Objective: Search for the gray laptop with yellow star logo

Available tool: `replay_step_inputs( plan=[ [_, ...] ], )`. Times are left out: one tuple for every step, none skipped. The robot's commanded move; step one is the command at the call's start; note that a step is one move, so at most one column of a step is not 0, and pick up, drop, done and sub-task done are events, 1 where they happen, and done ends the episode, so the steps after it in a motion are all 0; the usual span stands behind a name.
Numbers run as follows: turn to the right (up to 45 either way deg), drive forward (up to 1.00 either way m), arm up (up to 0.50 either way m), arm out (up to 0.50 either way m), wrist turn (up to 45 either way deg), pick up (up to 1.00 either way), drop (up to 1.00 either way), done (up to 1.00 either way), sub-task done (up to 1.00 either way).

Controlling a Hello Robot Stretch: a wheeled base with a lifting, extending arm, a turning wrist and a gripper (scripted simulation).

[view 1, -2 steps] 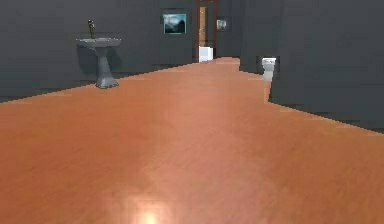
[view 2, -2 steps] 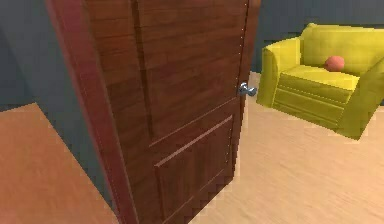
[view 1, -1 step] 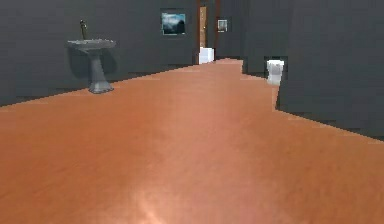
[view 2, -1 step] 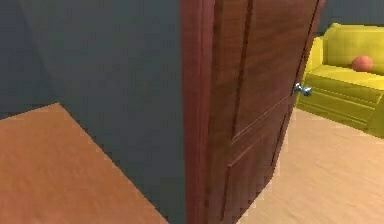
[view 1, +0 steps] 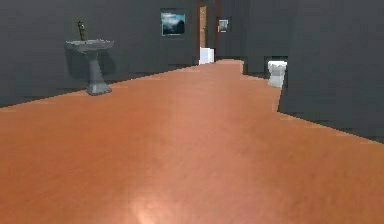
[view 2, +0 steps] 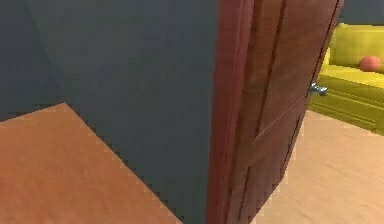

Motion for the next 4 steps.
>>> replay_step_inputs(
  plan=[
    [6.0,0.00,0.00,0.00,0.0,0.00,0.00,0.00,0.00],
    [0.0,1.00,0.00,0.00,0.0,0.00,0.00,0.00,0.00],
    [0.0,1.00,0.00,0.00,0.0,0.00,0.00,0.00,0.00],
    [0.0,1.00,0.00,0.00,0.0,0.00,0.00,0.00,0.00]
  ],
)
